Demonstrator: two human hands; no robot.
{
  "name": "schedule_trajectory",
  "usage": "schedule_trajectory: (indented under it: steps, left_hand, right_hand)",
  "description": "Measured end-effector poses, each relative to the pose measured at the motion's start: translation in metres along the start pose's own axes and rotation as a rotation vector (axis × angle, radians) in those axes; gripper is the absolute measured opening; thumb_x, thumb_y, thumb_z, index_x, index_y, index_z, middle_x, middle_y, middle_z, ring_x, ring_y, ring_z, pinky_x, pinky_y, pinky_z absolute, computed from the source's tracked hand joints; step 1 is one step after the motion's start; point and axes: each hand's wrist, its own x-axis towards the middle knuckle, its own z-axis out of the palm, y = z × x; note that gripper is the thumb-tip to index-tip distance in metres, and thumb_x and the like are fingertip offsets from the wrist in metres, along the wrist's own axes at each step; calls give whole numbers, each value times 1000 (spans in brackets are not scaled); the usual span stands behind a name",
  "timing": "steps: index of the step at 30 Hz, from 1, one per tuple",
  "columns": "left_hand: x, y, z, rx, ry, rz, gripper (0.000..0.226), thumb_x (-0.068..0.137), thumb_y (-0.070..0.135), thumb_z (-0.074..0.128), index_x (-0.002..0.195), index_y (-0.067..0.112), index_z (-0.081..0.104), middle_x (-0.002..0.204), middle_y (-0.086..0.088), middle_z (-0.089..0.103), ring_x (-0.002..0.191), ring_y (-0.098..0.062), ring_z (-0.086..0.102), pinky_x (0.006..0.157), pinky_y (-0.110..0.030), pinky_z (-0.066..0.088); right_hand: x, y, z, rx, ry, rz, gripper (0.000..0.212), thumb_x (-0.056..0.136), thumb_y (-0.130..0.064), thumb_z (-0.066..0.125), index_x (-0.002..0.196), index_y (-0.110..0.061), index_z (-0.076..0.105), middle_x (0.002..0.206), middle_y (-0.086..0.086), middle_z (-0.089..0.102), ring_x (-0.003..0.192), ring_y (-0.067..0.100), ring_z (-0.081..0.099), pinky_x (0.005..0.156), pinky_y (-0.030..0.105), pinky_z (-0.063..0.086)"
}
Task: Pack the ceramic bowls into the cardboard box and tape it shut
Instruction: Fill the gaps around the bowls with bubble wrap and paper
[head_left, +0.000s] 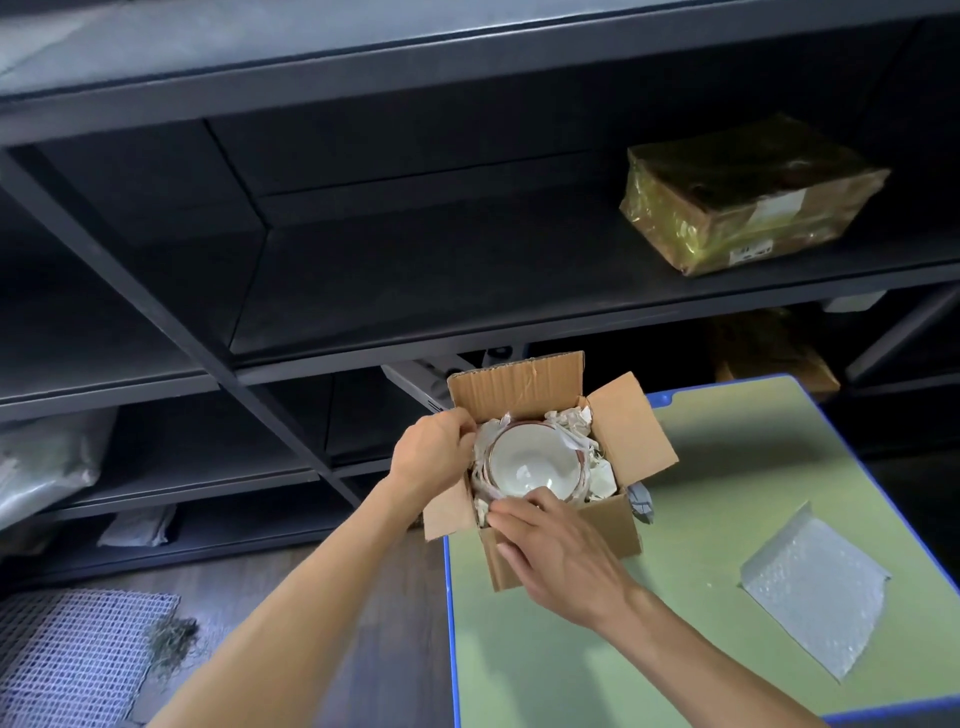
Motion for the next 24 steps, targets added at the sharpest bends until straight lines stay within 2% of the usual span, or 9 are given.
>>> schedule_trajectory:
  steps: [4,9,13,16,20,24]
  left_hand:
    - [-1,-6,2,66,93,175,13,95,28,58,101,20,68,98,4,61,82,-18,59,68,-33,50]
    - [1,-10,11,65,141,269,15,89,20,61,104,20,59,93,6,56,78,-21,58,62,-37,49]
    - [3,-10,13,60,136,269,23,86,21,63,106,27,54,89,10,55,77,-19,57,61,-35,48]
    - [2,-13,15,34,136,274,31,82,18,63,108,32,56,90,12,61,81,-17,57,63,-32,47]
    - [2,-15,17,19,151,248,28,85,22,63,111,32,67,99,14,68,91,-14,61,74,-31,51]
    - [-1,-13,17,49,140,239,21,91,33,58,108,35,71,98,12,67,89,-17,59,69,-32,50]
  right_hand:
    - [-1,-2,1,31,58,4,27,100,-29,43,115,-20,64,123,-9,55,104,18,50,88,28,46]
    - [14,-6,-1,2,127,79,27,97,-27,44,107,-16,67,121,4,53,105,28,52,73,39,50]
    - [37,-5,4,26,95,162,20,97,-25,49,112,-20,63,103,1,53,94,26,54,66,40,50]
    - [53,-4,6,2,69,190,14,91,-14,55,104,-19,58,89,3,46,80,29,54,58,42,47]
    - [63,-4,8,35,78,191,21,78,1,61,95,-13,60,87,4,52,80,28,56,59,40,46]
    - [59,-8,12,52,129,183,23,77,6,61,92,-12,60,85,2,54,78,26,55,59,35,43]
